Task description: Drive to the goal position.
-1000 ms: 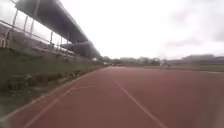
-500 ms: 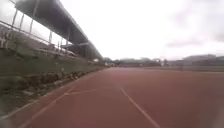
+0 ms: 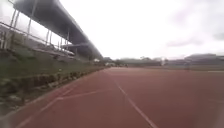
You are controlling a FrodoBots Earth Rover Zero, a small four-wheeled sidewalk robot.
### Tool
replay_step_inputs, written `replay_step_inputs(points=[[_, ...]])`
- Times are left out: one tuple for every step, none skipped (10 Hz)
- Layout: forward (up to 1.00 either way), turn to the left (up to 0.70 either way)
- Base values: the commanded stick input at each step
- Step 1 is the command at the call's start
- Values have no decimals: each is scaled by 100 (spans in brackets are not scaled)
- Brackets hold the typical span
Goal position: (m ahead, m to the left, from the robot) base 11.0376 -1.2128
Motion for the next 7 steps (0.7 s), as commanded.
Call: replay_step_inputs(points=[[70, 36], [70, 1], [70, 1], [70, 1], [70, 1], [70, 1], [70, 1]])
